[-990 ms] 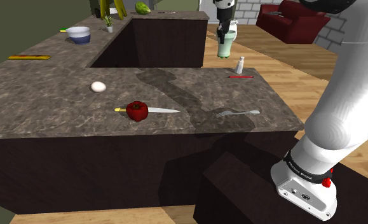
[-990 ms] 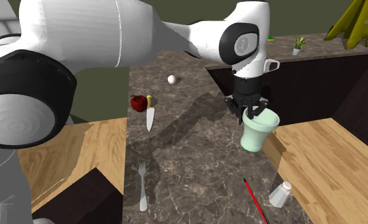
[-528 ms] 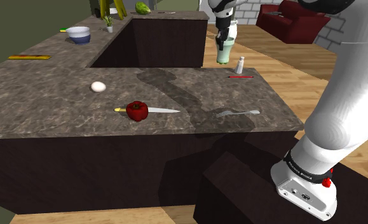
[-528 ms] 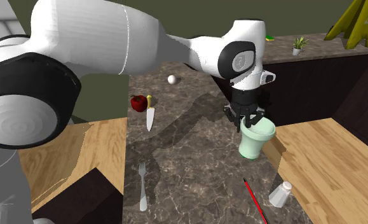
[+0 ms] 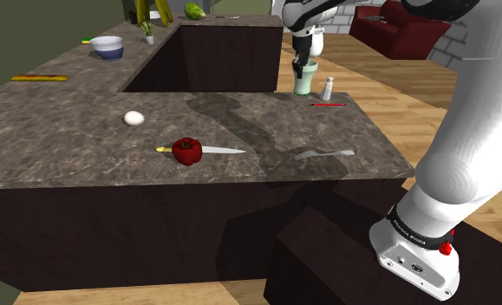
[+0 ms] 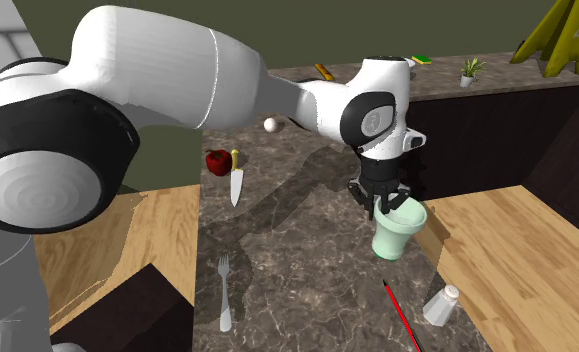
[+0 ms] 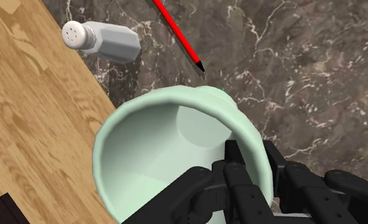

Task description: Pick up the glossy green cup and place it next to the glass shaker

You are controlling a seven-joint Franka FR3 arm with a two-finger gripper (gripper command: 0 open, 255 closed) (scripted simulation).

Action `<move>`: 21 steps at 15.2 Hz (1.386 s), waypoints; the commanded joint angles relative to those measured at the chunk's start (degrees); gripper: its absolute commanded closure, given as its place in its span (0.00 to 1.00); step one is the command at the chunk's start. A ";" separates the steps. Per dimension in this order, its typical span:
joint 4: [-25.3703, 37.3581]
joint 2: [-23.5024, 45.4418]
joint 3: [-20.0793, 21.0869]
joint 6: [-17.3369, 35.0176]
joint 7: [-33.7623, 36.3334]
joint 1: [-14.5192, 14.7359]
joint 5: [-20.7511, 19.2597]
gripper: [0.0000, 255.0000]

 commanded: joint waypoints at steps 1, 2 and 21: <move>-0.86 0.45 -0.03 1.38 0.16 -0.06 -0.06 1.00; -1.29 0.69 -0.04 2.04 0.28 -0.07 -0.10 1.00; -3.34 2.11 -0.09 5.47 0.87 -0.11 -0.32 0.00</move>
